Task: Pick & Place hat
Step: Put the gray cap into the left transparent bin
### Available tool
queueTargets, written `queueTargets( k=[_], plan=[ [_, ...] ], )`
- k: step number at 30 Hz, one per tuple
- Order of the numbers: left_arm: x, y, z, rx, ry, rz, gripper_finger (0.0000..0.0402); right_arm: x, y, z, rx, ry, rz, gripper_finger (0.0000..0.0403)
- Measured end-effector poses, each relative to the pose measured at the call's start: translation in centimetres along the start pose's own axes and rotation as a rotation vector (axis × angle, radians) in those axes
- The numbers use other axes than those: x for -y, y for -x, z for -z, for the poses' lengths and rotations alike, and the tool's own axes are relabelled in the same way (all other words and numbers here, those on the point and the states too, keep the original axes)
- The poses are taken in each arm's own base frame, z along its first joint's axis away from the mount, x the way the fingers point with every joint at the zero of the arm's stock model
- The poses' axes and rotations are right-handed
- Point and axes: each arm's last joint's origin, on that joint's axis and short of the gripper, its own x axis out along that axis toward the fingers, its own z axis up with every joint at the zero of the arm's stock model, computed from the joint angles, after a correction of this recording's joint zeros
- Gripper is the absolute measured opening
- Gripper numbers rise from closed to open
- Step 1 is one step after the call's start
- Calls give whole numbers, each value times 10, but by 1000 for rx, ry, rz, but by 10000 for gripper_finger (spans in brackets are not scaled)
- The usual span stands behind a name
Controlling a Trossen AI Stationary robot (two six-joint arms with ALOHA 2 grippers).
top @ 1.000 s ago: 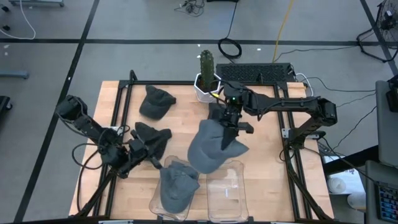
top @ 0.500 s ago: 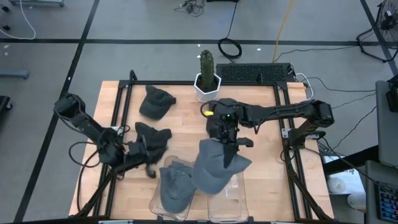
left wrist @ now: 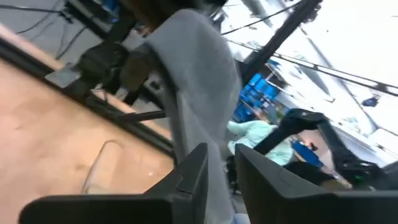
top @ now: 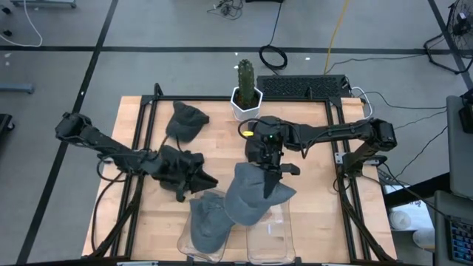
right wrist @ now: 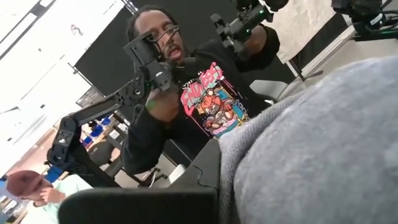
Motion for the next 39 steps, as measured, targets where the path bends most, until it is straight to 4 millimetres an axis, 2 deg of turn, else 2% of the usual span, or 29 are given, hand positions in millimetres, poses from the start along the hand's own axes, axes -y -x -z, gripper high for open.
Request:
queueTargets(
  k=[4, 11, 14, 17, 20, 25, 31, 36, 39],
  plan=[
    [-12, -13, -4, -76, -13, -71, 122, 0, -1, 0, -3, 9, -2, 0],
    [-10, -36, -21, -138, 31, 36, 241, 5, -1, 9, -6, -24, 2, 0],
    [-6, -39, -30, -158, 32, 72, 278, 7, -2, 12, -7, -34, 4, 0],
    [-11, -40, -32, -181, 55, 15, 298, 8, -2, 12, 5, -30, 26, 0],
    [-23, -43, -33, -191, 75, -52, 302, 8, -2, 11, 6, -22, 25, 0],
    [-33, -48, -33, -198, 87, -56, 288, 8, -2, 11, 6, -19, 25, 0],
    [-35, -56, -27, -250, 100, 51, 262, 8, -2, 11, 6, -3, 25, 0],
    [-41, -58, -24, -259, 117, 36, 235, 8, -2, 11, 6, 6, 25, 0],
    [-42, -58, -26, -263, 117, 45, 207, 8, -1, 11, 6, 11, 25, 0]
  ],
)
